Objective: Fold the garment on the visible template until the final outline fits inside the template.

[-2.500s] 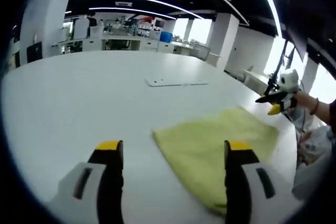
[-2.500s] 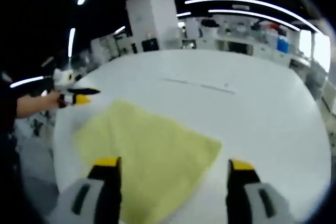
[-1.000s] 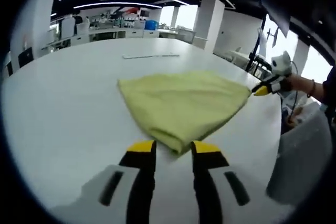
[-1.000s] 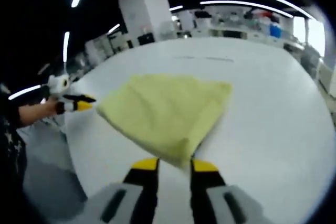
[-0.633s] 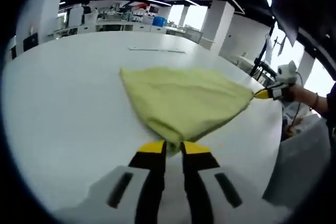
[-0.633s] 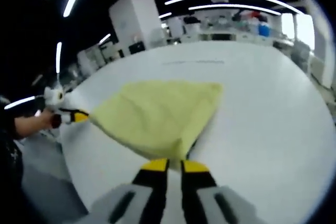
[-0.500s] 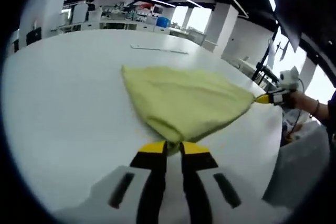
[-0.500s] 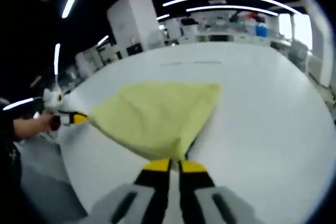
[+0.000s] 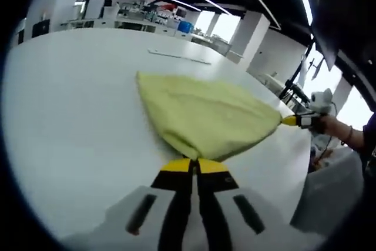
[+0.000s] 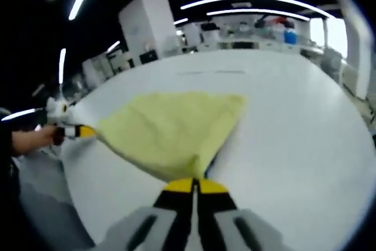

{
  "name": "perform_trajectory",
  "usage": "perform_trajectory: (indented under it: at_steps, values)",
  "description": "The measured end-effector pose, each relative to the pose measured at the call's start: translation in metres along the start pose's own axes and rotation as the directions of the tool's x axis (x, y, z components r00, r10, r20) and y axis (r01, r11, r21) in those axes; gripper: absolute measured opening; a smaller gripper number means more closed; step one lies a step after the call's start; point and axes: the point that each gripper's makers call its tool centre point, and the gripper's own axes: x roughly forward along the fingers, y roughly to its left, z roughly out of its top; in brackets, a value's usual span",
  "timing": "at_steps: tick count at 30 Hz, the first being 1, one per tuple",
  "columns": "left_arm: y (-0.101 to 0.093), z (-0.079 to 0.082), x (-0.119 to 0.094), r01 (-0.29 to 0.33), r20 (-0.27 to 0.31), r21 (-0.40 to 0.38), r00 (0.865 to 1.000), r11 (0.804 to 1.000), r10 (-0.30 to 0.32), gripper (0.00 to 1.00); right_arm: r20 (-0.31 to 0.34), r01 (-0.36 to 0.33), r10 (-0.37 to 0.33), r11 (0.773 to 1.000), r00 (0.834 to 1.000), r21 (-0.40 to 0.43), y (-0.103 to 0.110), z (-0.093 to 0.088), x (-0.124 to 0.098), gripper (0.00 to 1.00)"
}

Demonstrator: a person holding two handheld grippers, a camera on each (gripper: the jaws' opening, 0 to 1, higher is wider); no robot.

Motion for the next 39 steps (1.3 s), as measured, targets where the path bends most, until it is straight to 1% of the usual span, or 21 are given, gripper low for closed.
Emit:
perform_trajectory:
  at_steps: [3, 5, 9, 12, 13, 14, 16, 19, 20, 21, 25, 28, 33, 36, 39]
  values:
    - [0.001, -0.001, -0.003, 0.003, -0.013, 0.026, 1.0, 1.0, -0.003, 0.0, -0.014, 0.01, -0.01, 0.999, 1.0, -0.033, -0.004, 0.0, -0.002, 0.0]
    - [0.005, -0.001, -0.004, 0.001, -0.02, 0.04, 1.0, 0.999, 0.0, 0.0, -0.019, 0.019, -0.02, 0.998, 1.0, -0.056, -0.008, 0.001, -0.005, 0.0]
    - [0.01, -0.001, -0.008, -0.009, -0.035, 0.081, 0.999, 0.997, 0.011, 0.0, -0.015, 0.029, -0.03, 0.997, 0.999, -0.068, -0.014, 0.004, -0.01, 0.0]
    - [0.016, -0.002, -0.012, -0.025, -0.053, 0.113, 0.998, 0.993, 0.031, 0.0, -0.006, 0.035, -0.036, 0.997, 0.999, -0.075, -0.016, 0.005, -0.011, 0.0]
    - [0.017, -0.002, -0.013, -0.017, -0.051, 0.105, 0.998, 0.994, 0.023, 0.0, -0.012, 0.034, -0.035, 0.996, 0.999, -0.078, -0.016, 0.004, -0.011, 0.0]
    - [0.017, -0.002, -0.014, -0.015, -0.05, 0.104, 0.999, 0.995, 0.021, 0.0, -0.016, 0.033, -0.035, 0.996, 0.999, -0.082, -0.016, 0.004, -0.011, 0.0]
    - [0.016, -0.004, -0.013, -0.016, -0.068, 0.142, 0.997, 0.99, 0.026, 0.0, -0.027, 0.033, -0.036, 0.995, 0.999, -0.094, -0.015, 0.002, -0.01, 0.0]
    - [0.01, -0.006, -0.013, -0.009, -0.082, 0.162, 0.996, 0.987, 0.023, 0.0, -0.043, 0.037, -0.042, 0.994, 0.998, -0.105, -0.015, -0.001, -0.01, 0.0]
    - [0.012, -0.007, -0.015, -0.007, -0.087, 0.169, 0.996, 0.986, 0.022, 0.0, -0.048, 0.04, -0.045, 0.993, 0.998, -0.114, -0.015, -0.002, -0.01, 0.0]
    - [0.014, -0.009, -0.016, -0.005, -0.09, 0.169, 0.996, 0.986, 0.02, 0.0, -0.052, 0.04, -0.047, 0.992, 0.998, -0.119, -0.014, -0.003, -0.011, 0.0]
    - [0.011, -0.012, -0.018, 0.006, -0.101, 0.166, 0.995, 0.986, 0.011, 0.0, -0.063, 0.036, -0.044, 0.992, 0.997, -0.12, -0.014, -0.006, -0.013, 0.0]
    - [0.006, -0.015, -0.02, 0.009, -0.106, 0.169, 0.994, 0.986, 0.009, 0.0, -0.071, 0.031, -0.04, 0.992, 0.997, -0.123, -0.013, -0.009, -0.015, 0.0]
    - [0.004, -0.018, -0.022, 0.012, -0.11, 0.17, 0.994, 0.985, 0.007, 0.0, -0.091, 0.022, -0.035, 0.989, 0.995, -0.143, -0.009, -0.017, -0.019, 0.0]
    - [0.002, -0.02, -0.025, 0.008, -0.105, 0.157, 0.994, 0.988, 0.009, 0.0, -0.101, 0.018, -0.034, 0.988, 0.994, -0.153, -0.006, -0.022, -0.022, 0.0]
    - [0.0, -0.022, -0.026, 0.01, -0.108, 0.151, 0.994, 0.989, 0.007, 0.0, -0.104, 0.017, -0.034, 0.988, 0.994, -0.153, -0.007, -0.023, -0.024, 0.0]
